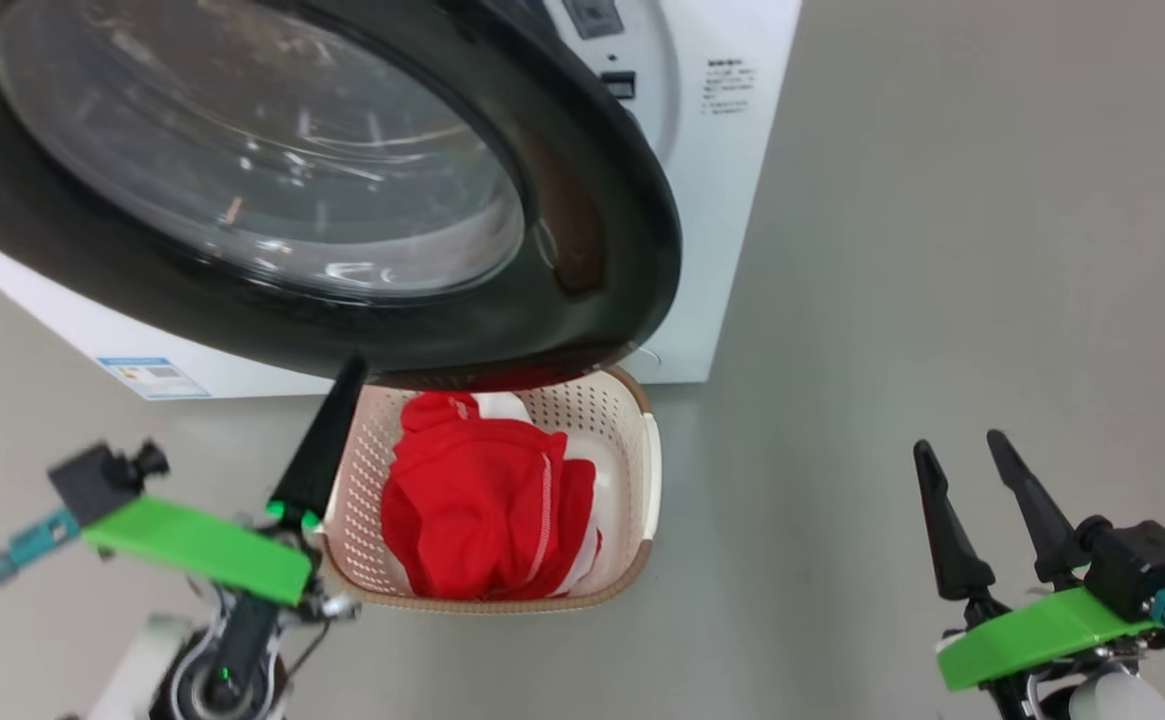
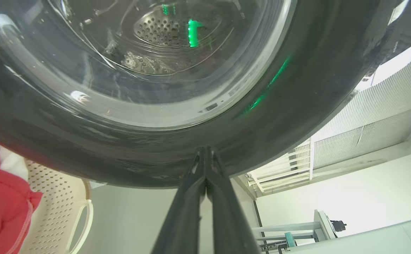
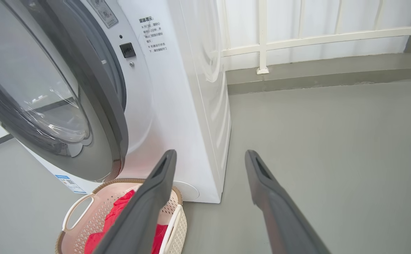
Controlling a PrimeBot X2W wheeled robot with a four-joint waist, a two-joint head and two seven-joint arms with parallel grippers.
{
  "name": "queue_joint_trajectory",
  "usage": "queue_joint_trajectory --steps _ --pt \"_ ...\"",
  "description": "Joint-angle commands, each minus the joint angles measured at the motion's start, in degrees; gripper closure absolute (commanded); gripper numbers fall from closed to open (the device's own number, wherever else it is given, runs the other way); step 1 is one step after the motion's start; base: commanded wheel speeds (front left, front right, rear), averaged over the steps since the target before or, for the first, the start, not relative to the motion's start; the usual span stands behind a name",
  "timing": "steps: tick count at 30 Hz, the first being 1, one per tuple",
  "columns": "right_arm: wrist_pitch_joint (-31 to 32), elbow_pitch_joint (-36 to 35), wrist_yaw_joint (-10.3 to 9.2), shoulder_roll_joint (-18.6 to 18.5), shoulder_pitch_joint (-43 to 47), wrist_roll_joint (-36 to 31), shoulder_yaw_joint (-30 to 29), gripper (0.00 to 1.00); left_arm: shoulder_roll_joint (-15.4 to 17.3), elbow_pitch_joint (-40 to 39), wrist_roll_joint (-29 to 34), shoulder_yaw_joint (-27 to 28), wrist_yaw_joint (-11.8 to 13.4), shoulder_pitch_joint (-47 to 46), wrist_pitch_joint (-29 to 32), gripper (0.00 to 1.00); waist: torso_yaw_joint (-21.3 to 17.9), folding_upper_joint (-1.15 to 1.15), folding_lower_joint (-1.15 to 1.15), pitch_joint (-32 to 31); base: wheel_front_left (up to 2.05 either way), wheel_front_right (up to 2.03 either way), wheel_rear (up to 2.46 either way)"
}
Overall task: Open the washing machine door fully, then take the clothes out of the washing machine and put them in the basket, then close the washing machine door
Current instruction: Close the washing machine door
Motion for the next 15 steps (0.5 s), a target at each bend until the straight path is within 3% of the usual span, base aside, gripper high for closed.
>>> queue_joint_trajectory --steps 1,4,7,14,15 --pt "-0.37 -1.1 0.28 -0.72 0.8 -0.31 1.04 0.0 2.26 -1.34 0.25 1.53 -0.34 1.11 -1.25 1.0 1.96 0.0 0.0 -2.11 0.0 0.0 0.0" --pt "-0.37 -1.03 0.28 -0.87 1.71 -0.22 0.93 0.0 3.19 -1.14 0.43 1.0 -0.34 4.07 -3.17 0.97 2.75 0.0 0.0 -3.28 0.0 0.0 0.0" --pt "-0.37 -1.01 0.28 -1.01 2.46 -0.08 0.85 0.0 4.27 -0.71 0.68 0.76 -0.34 6.75 -5.21 0.76 3.3 0.0 0.0 -4.18 0.0 0.0 0.0" --pt "-0.37 -1.21 0.28 -1.34 4.05 0.1 0.56 0.0 5.57 0.05 1.34 0.1 -0.34 10.91 -8.23 0.5 4.08 0.0 0.0 -5.61 0.0 0.0 0.0" --pt "-0.37 -1.26 0.28 -1.39 4.35 0.08 0.47 0.0 5.77 0.15 1.48 0.19 -0.34 11.48 -8.59 0.4 4.16 0.0 0.0 -5.78 0.0 0.0 0.0"
